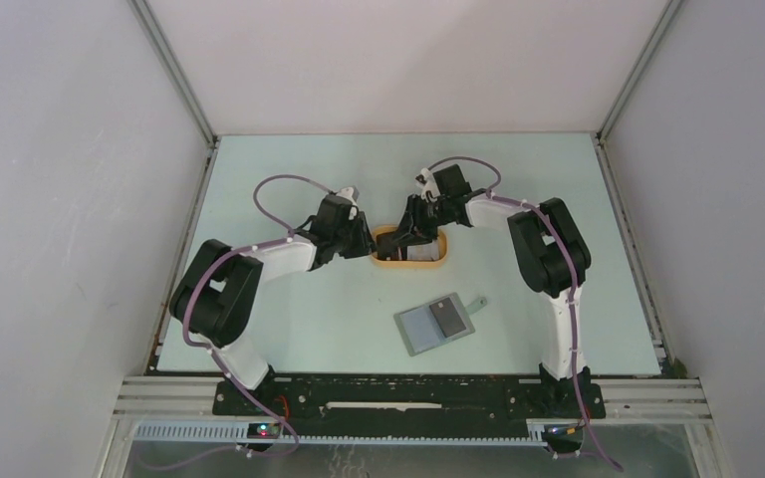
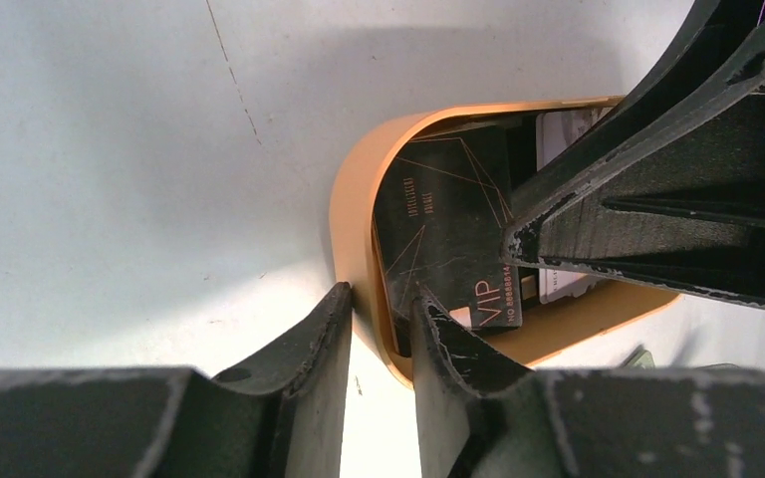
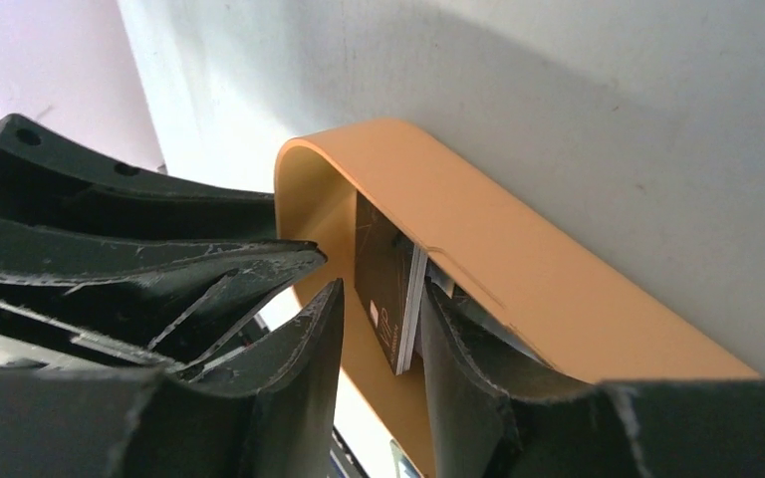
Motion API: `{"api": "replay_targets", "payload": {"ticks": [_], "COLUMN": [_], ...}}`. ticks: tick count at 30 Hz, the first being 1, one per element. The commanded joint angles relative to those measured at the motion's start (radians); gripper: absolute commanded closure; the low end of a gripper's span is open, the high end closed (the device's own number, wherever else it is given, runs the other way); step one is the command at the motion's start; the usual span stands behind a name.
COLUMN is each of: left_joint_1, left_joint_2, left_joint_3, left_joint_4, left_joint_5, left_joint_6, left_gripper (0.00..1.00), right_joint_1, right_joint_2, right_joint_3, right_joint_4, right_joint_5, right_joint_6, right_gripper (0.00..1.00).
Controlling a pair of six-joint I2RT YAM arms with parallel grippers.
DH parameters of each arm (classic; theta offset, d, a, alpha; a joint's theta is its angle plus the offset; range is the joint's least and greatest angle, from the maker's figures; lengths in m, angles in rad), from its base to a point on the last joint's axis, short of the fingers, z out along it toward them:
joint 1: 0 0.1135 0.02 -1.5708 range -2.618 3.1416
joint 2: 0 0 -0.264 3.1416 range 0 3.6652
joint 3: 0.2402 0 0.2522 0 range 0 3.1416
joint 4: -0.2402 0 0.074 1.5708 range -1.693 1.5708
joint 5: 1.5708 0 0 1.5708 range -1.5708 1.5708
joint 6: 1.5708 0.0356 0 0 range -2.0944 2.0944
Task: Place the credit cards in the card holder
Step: Pick up the credit card from the storage box.
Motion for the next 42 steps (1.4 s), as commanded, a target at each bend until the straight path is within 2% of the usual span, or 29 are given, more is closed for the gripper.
{"api": "replay_targets", "payload": {"ticks": [1,8,13,17,24,42], "left_joint_1": [-0.003,-0.003,-0.003,-0.003,-0.003,0.0], "left_joint_2": [0.013,0.014,0.014,0.015,0.018,0.017], "left_joint_3": [0.043,0.047,0.047,0.048,0.054,0.051], "left_joint_4": [0.002,0.001,0.002,0.006,0.003,0.0], "left_joint_5": [0.043,0.048,0.057,0.064,0.067,0.067], "left_joint_6": [0.005,0.003,0.003,0.001,0.001,-0.003], "left_gripper": [0.68,0.68,0.68,0.68,0.68,0.68], "right_joint_1": [0.004,0.007,0.019,0.026,0.039,0.016], "right_joint_2": [-0.026,-0.033,-0.001,0.032,0.046,-0.021], "right_joint_3": [-0.006,-0.018,0.038,0.078,0.087,0.068], "right_joint_4": [0.076,0.103,-0.016,-0.057,-0.049,-0.078], "right_joint_5": [-0.108,-0.133,-0.048,-0.042,-0.061,-0.06], "right_joint_6": [0.054,0.061,-0.014,-0.027,-0.019,-0.049], "right_gripper": [0.58,0.59,0.56,0.55,0.56,0.58]}}
